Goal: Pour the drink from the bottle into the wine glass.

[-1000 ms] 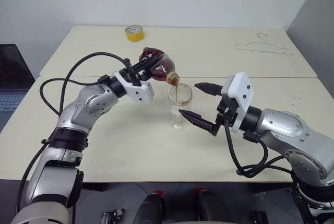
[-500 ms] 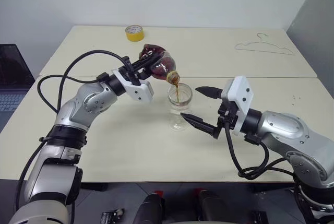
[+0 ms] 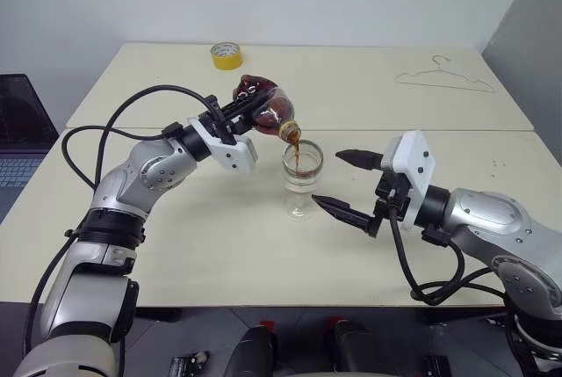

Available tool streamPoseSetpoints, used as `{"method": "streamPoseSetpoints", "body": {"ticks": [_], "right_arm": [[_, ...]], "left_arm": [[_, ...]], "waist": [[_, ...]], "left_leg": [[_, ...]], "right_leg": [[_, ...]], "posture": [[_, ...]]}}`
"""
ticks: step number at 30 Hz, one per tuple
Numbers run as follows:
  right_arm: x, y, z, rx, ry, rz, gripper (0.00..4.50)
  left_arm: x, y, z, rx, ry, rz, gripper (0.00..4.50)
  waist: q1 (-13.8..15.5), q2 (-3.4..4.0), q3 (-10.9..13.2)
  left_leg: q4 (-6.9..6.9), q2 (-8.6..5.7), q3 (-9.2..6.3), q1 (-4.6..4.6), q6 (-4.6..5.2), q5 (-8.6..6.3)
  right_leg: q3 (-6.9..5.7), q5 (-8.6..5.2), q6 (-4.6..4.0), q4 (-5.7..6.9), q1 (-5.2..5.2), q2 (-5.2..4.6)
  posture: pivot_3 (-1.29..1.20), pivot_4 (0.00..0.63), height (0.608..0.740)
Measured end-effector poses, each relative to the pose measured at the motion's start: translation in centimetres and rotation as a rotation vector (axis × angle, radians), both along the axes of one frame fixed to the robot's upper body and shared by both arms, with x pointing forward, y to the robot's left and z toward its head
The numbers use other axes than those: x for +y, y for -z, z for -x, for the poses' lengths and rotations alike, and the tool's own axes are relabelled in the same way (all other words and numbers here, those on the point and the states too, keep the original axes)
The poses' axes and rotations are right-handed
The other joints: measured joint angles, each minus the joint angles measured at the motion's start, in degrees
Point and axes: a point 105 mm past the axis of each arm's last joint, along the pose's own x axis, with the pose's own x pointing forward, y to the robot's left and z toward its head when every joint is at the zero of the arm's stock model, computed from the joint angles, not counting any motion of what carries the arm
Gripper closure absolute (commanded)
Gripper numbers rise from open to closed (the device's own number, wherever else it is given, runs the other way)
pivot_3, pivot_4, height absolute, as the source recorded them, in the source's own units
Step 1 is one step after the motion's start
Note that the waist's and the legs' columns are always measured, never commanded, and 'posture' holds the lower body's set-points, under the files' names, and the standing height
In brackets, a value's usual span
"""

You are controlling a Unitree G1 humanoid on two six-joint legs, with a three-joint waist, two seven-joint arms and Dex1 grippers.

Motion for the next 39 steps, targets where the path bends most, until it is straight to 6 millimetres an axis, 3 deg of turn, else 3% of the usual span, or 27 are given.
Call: {"method": "streamPoseSetpoints", "body": {"ticks": [39], "right_arm": [[0.23,-0.35,-0.02,-0.004,-0.008,0.001,0.0]], "left_arm": [[-0.42,-0.6,0.0,-0.032,0.016,-0.01,3.99]], "waist": [[0.0,0.0,0.0]], "left_leg": [[0.01,0.0,0.0,0.0,0.0,0.0]], "right_leg": [[0.0,0.0,0.0,0.02,0.0,0.0]], "posture": [[0.0,0.15,0.74]]}}
